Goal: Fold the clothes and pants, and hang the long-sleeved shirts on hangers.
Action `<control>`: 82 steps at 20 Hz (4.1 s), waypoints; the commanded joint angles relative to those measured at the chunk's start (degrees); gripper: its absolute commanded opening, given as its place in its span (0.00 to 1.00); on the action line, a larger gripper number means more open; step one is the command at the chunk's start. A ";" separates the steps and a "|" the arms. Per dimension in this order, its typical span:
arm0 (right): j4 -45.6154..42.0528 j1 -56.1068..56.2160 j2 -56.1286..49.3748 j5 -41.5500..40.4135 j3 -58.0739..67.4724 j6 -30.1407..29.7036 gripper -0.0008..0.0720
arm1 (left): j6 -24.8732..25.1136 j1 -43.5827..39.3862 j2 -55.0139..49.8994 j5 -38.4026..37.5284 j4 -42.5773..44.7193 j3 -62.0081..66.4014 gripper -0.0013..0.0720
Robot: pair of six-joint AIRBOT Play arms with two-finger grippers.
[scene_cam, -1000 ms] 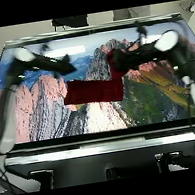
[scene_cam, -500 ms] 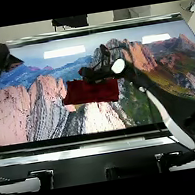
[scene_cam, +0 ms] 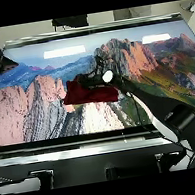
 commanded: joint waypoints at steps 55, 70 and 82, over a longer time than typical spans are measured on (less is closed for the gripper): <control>-7.02 -33.14 -15.06 16.61 27.65 -7.43 0.05 | 2.64 0.07 -0.15 -3.17 0.07 0.02 0.04; -6.91 -67.80 -13.75 12.57 30.27 0.26 0.05 | 0.87 -0.02 -0.13 -3.76 0.02 0.02 0.04; -50.01 -82.25 -4.22 46.03 30.21 30.71 0.05 | 0.70 -1.29 -0.09 -5.29 0.02 0.02 0.04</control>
